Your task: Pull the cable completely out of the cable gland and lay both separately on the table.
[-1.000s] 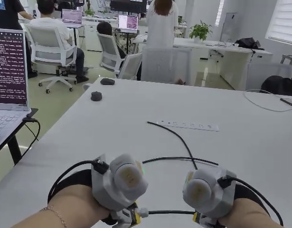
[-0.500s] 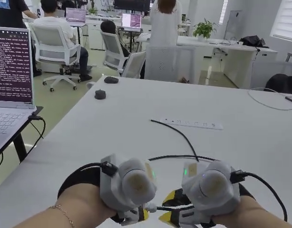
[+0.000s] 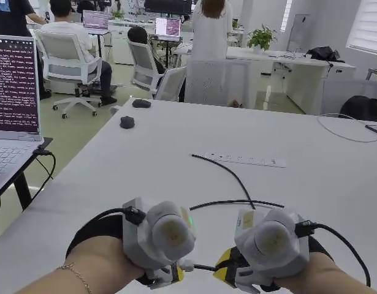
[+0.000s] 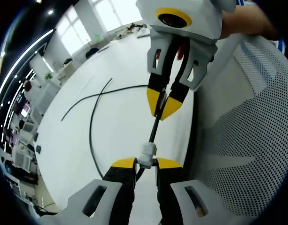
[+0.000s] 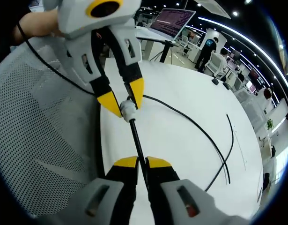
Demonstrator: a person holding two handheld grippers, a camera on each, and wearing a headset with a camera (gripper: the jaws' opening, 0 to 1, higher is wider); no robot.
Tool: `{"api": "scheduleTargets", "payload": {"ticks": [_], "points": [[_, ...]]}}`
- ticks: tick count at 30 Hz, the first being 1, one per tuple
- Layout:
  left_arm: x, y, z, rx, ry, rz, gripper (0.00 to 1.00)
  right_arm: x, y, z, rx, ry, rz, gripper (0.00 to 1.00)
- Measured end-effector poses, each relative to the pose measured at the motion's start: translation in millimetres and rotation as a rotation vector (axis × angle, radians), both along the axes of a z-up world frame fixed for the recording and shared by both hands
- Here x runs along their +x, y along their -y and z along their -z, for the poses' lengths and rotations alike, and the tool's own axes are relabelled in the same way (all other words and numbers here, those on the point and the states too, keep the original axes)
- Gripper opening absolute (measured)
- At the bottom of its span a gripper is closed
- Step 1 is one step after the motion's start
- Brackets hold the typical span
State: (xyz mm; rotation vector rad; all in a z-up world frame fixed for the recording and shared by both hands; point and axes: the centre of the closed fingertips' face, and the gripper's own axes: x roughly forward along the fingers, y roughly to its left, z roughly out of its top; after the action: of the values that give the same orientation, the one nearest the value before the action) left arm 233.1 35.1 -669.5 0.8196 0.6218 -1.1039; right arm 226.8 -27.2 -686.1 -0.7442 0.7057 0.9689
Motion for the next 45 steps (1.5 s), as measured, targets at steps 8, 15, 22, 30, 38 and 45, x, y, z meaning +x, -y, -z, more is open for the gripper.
{"api": "scheduleTargets", "payload": {"ticks": [8,15,22,30,38,45], "points": [[-1.0,-1.7,4.2,0.021,-0.007,-0.004,0.16,9.4,51.4,20.2,-0.192,-0.035,0.165,0.06],[-3.3,1.1,3.6,0.035,0.020,0.025,0.16,3.3,53.9,24.8,-0.233,-0.048,0.139,0.10],[-9.2,10.0,1.3,0.019,0.036,0.080,0.17,-1.8,-5.4,2.6,0.029,-0.035,0.028,0.22],[-13.9,17.9,-3.5,-0.010,0.042,0.114,0.17,-12.5,-33.9,-14.9,0.164,-0.031,-0.070,0.15],[-9.6,8.5,2.0,0.015,0.015,0.071,0.16,-11.1,-27.3,-6.2,0.117,-0.040,-0.061,0.04],[-9.0,6.1,4.3,0.028,0.011,0.061,0.16,-2.2,20.1,19.9,-0.056,-0.098,0.111,0.06]]}}
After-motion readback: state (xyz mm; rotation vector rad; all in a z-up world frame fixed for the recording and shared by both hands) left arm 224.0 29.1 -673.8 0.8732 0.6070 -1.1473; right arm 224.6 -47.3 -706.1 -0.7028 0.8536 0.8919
